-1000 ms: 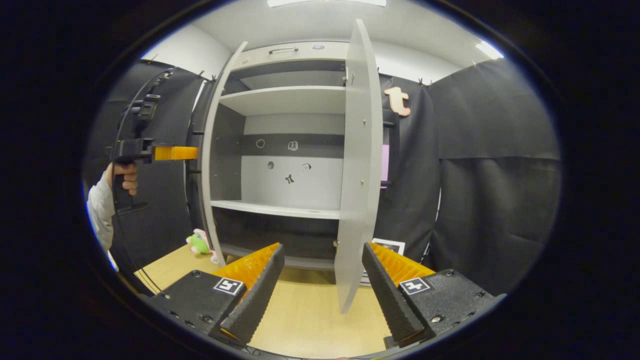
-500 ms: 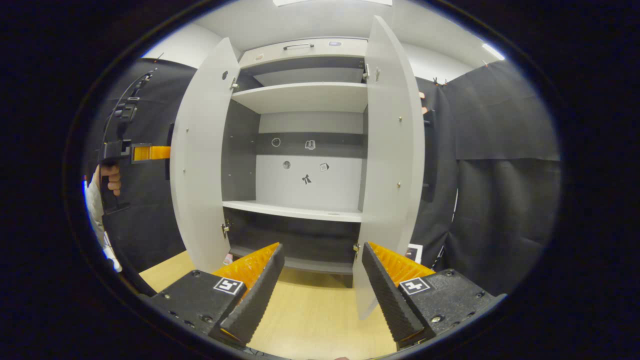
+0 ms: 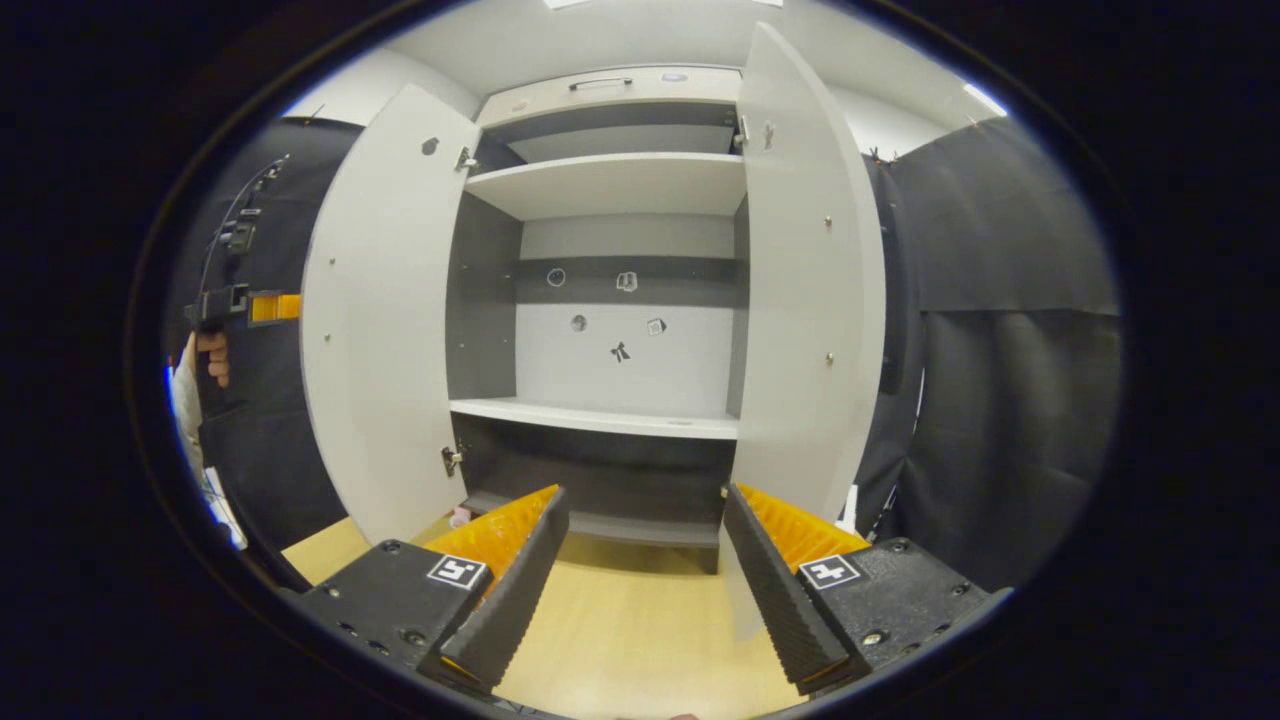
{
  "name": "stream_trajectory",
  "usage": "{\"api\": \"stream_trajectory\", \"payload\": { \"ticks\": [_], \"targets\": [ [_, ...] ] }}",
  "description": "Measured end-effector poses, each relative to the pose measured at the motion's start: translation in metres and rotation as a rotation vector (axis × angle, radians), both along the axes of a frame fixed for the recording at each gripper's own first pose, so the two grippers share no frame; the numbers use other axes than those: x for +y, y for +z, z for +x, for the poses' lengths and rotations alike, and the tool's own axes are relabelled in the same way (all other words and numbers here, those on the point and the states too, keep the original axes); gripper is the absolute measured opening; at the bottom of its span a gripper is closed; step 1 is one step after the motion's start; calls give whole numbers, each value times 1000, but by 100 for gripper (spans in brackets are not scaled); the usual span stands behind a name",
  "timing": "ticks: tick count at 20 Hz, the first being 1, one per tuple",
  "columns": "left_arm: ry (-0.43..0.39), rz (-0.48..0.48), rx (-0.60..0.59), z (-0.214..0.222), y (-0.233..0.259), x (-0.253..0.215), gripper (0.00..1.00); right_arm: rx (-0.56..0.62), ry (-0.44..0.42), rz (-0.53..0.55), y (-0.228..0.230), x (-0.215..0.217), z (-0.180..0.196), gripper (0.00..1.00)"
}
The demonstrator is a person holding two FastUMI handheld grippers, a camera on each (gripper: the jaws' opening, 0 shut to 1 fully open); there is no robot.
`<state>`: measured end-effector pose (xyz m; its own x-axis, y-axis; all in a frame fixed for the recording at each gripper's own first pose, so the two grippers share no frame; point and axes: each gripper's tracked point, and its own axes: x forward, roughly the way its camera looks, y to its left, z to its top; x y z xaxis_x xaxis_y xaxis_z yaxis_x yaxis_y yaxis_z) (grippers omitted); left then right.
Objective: Open the right door of the double-door shoe cabinet with the right hand, and open the left door with the left hand.
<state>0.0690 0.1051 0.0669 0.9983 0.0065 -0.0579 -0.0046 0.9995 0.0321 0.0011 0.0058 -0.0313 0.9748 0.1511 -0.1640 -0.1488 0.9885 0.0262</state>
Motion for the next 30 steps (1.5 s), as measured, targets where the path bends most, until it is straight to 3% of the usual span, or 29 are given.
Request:
{"api": "stream_trajectory", "payload": {
  "ticks": [5, 8, 10, 11, 12, 16, 19, 23, 24, 25, 26, 27, 30],
  "targets": [
    [-4, 55, 6, -1, 0, 2, 0, -5, -11, 18, 2, 1, 1, 97],
    [37, 49, 15, -39, -11, 0, 0, -7, -28, 21, 1, -2, 1, 97],
    [16, 43, 2, -64, -18, -29, 0, -7, -56, 21, 0, -9, 1, 96],
    [0, 46, -8, -71, -23, -47, 10, -18, -68, 19, 2, -13, 3, 99],
    [-19, 51, -12, -75, -32, -66, 0, -34, -77, 16, 5, -16, 4, 97],
    [-151, 17, 35, -67, -87, -154, 0, -66, -78, -2, 16, -18, 2, 99],
    [-108, -20, 32, -54, -113, -169, 0, -57, -74, 22, 15, -18, -8, 97],
    [-154, -71, 85, -46, -130, -192, 0, -58, -100, 7, 8, -29, -17, 96],
    [-178, -84, 86, -47, -130, -198, 5, -55, -104, 3, 7, -32, -18, 96],
    [-178, -92, 69, -48, -127, -198, 0, -57, -107, 6, 8, -33, -19, 98],
    [-182, -98, 50, -50, -124, -199, 18, -61, -108, 13, 9, -34, -20, 99],
    [-174, -95, 39, -53, -122, -198, 24, -64, -109, 21, 10, -35, -20, 99],
    [-108, -57, 37, -56, -121, -189, 84, -66, -124, 31, 10, -40, -19, 98]
  ]
}}
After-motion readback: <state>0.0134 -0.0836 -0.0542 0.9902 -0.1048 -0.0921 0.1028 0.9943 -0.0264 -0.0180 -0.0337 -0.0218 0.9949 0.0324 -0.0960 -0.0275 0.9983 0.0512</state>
